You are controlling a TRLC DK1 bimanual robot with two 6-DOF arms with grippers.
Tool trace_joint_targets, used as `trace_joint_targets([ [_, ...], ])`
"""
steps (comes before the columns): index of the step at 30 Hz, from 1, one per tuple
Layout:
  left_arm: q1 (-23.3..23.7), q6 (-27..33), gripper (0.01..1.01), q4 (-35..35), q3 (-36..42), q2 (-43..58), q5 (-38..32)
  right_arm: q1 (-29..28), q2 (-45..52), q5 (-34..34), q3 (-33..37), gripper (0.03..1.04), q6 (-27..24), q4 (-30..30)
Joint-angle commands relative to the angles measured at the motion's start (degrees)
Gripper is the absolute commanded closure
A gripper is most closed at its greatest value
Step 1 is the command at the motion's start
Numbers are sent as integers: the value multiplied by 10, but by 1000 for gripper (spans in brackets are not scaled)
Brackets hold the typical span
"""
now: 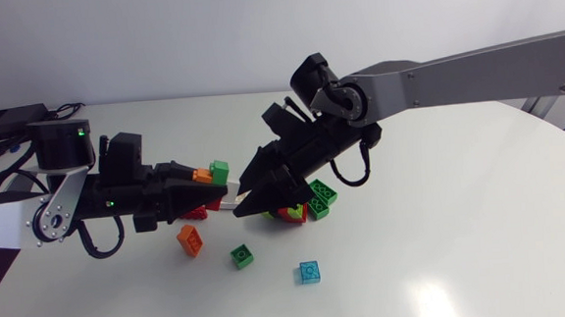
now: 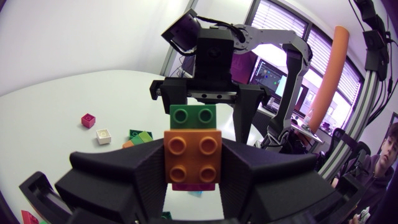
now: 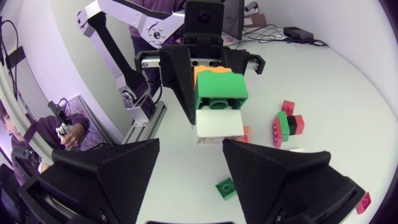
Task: Disassemble duplo
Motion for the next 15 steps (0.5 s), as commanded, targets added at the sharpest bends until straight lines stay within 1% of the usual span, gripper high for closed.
trace_joint_targets([
  [1, -22, 9, 736, 4, -12, -16, 32, -3, 28, 4, 18, 338, 18, 8],
  [6, -21, 9, 736, 4, -12, -19, 32, -3, 33, 36, 18, 338, 27, 20],
  [8, -20, 9, 736, 4, -10, -19, 32, -3, 35, 38, 18, 338, 27, 21],
  [12, 1, 6, 730, 4, -8, -26, 33, 4, 37, 64, 18, 338, 26, 24],
  [15, 3, 6, 730, 5, -9, -31, 34, 4, 40, 70, 18, 338, 25, 24],
])
